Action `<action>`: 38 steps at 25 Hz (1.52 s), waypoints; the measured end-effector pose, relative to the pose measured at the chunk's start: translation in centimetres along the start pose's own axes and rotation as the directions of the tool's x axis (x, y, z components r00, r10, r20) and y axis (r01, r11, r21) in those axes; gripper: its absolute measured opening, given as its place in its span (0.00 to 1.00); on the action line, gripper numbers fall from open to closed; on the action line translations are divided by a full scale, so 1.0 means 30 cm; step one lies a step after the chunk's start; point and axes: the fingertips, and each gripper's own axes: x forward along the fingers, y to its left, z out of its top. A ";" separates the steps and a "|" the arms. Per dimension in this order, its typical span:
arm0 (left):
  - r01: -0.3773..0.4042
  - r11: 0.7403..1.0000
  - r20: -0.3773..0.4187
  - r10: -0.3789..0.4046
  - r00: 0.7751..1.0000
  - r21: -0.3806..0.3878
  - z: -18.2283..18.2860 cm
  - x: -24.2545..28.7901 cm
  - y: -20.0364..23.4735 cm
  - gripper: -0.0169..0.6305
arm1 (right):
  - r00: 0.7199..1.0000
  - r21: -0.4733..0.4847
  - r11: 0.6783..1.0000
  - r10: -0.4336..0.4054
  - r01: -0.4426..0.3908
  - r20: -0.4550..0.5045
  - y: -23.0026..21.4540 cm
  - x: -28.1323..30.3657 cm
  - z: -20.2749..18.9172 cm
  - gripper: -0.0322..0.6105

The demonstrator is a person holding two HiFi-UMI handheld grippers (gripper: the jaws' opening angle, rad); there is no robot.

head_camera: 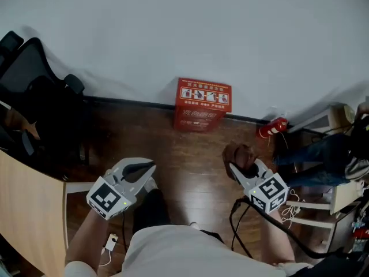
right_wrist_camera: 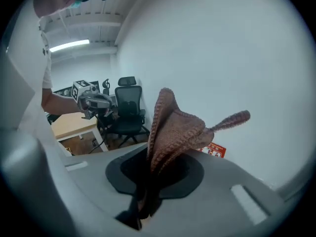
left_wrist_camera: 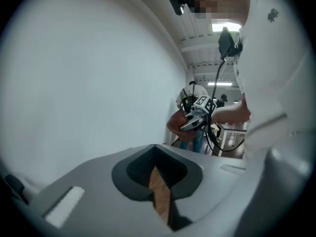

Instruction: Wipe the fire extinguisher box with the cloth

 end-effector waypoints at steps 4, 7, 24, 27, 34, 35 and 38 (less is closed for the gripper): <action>0.009 0.999 -0.030 -0.010 1.000 -0.031 0.004 0.004 -0.360 0.03 | 0.999 0.066 0.998 -0.001 -0.002 0.051 0.154 -0.330 -0.233 0.13; 0.047 0.996 -0.027 -0.049 0.998 -0.075 0.024 0.032 -0.636 0.03 | 0.999 0.121 0.993 -0.005 0.000 0.042 0.221 -0.562 -0.400 0.13; 0.065 0.997 -0.017 -0.064 0.998 0.038 0.093 -0.385 -0.936 0.03 | 0.981 0.093 0.990 -0.116 0.102 0.157 0.625 -0.867 -0.382 0.13; 0.006 1.000 -0.004 -0.006 1.000 0.026 0.057 -0.528 -0.889 0.03 | 0.984 0.039 0.997 -0.073 0.068 0.165 0.738 -0.791 -0.292 0.13; -0.030 1.000 0.033 0.030 0.999 0.005 0.041 -0.752 -0.841 0.03 | 0.988 -0.010 1.000 -0.025 0.027 0.150 0.937 -0.699 -0.165 0.13; -0.027 1.000 0.032 0.027 0.999 0.005 0.035 -0.777 -0.834 0.03 | 0.989 -0.009 1.000 -0.026 0.028 0.147 0.961 -0.689 -0.158 0.13; -0.019 1.000 0.026 0.019 0.999 0.014 0.009 -0.850 -0.825 0.03 | 0.990 -0.002 0.999 -0.033 0.034 0.140 1.039 -0.662 -0.151 0.13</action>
